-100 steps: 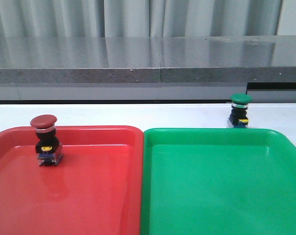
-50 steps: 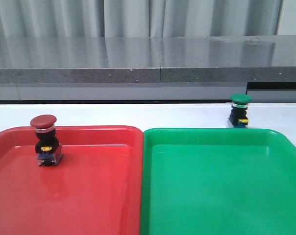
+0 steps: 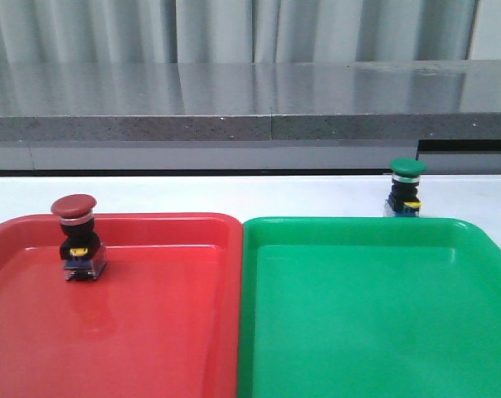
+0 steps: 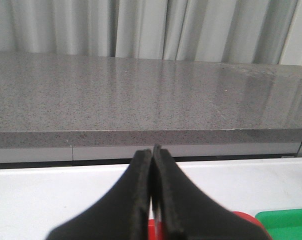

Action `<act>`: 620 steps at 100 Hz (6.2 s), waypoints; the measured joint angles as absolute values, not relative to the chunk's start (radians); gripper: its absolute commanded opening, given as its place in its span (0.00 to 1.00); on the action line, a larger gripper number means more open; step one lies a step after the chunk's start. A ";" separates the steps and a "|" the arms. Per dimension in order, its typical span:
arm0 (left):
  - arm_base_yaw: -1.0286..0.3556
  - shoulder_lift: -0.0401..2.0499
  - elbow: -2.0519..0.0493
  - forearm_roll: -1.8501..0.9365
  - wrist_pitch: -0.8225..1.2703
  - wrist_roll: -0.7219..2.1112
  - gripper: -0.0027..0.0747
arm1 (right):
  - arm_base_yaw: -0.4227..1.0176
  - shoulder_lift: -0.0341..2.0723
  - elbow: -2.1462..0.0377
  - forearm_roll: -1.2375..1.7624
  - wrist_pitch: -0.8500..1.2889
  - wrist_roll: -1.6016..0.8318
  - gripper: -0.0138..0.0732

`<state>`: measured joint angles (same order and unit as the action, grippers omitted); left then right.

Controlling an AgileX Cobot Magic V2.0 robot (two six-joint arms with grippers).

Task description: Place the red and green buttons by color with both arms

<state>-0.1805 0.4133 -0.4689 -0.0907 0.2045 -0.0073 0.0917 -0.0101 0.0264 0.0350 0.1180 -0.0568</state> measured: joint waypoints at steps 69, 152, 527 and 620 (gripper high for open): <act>-0.086 0.044 -0.083 0.093 0.183 -0.069 0.01 | 0.092 -0.010 0.026 0.035 0.118 -0.057 0.08; -0.084 -0.005 0.002 0.097 0.049 -0.089 0.01 | 0.092 -0.010 0.026 0.035 0.118 -0.057 0.08; -0.081 -0.005 0.002 0.099 0.049 -0.092 0.01 | 0.098 1.692 -1.335 0.188 0.620 -0.057 0.88; -0.081 -0.005 0.002 0.099 0.047 -0.093 0.01 | 0.101 1.897 -1.356 0.189 0.611 -0.057 0.44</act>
<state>-0.0814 -0.0054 0.0015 0.0988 0.0469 -0.0931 0.1006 1.8973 -1.3556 0.1890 0.6111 -0.0568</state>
